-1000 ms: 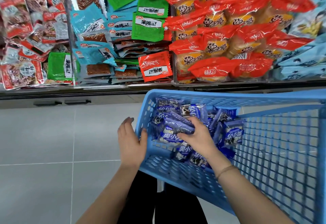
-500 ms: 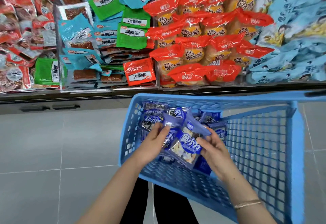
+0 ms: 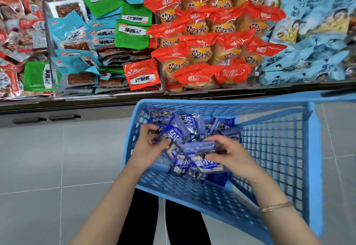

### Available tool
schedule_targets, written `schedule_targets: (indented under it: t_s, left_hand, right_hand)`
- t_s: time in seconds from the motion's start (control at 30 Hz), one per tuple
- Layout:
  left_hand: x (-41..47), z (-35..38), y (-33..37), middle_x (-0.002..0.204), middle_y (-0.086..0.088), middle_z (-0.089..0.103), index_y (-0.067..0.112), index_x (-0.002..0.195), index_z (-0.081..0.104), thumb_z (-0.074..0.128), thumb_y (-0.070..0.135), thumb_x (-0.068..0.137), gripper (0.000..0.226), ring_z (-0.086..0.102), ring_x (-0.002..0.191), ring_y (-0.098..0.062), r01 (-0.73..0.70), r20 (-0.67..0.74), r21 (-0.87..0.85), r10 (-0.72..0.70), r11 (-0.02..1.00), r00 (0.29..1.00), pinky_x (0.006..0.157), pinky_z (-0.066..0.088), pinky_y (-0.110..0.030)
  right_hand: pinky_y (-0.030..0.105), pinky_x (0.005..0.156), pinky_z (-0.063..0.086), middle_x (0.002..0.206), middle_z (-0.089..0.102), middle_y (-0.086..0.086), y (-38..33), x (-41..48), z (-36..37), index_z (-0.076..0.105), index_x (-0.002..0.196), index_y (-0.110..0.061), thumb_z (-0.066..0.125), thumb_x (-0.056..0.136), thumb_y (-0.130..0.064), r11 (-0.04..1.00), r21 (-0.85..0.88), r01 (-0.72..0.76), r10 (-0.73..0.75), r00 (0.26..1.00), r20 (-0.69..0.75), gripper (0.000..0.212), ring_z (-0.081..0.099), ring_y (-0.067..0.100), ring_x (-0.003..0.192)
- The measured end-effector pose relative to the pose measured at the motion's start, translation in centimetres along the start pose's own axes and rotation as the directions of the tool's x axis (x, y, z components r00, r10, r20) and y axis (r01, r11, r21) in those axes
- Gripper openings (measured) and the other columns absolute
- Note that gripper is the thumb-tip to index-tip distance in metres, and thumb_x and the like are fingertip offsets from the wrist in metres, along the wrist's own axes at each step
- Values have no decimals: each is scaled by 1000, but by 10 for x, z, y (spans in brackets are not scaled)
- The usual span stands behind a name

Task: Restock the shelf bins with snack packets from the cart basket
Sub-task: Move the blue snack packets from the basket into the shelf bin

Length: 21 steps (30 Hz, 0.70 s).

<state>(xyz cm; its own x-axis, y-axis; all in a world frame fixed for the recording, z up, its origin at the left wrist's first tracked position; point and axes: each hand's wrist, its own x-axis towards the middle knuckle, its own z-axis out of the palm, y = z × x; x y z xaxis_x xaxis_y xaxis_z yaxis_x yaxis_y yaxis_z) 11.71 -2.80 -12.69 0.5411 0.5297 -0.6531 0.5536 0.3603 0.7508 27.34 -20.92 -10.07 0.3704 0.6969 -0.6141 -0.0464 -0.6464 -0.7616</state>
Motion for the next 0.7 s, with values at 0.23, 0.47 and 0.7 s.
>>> schedule_targets:
  t_s: [0.23,0.47,0.7]
  left_hand:
    - [11,-10,20,70,0,56,14,78,63,59,29,93,22,52,60,-3,-194,202,246,146,949,968,62,42,-17]
    - [14,-4,32,113,-3,64,19,117,62,20,66,92,68,62,94,-18,278,229,65,-286,958,930,78,45,-27]
    - [-13,11,2,109,0,72,28,102,74,56,59,74,45,67,100,-15,265,336,-270,-167,926,927,90,52,-36]
  right_hand:
    - [28,93,46,103,60,-11,-30,22,20,61,106,-35,76,77,-15,994,17,106,-107,990,95,38,58,6,99]
    - [16,96,40,125,51,-10,-26,29,46,43,122,-44,69,83,-32,991,126,43,-47,999,26,49,48,-2,114]
    - [27,87,47,116,57,0,-11,36,72,48,118,-18,62,85,-43,966,247,-77,136,963,-232,44,55,17,107]
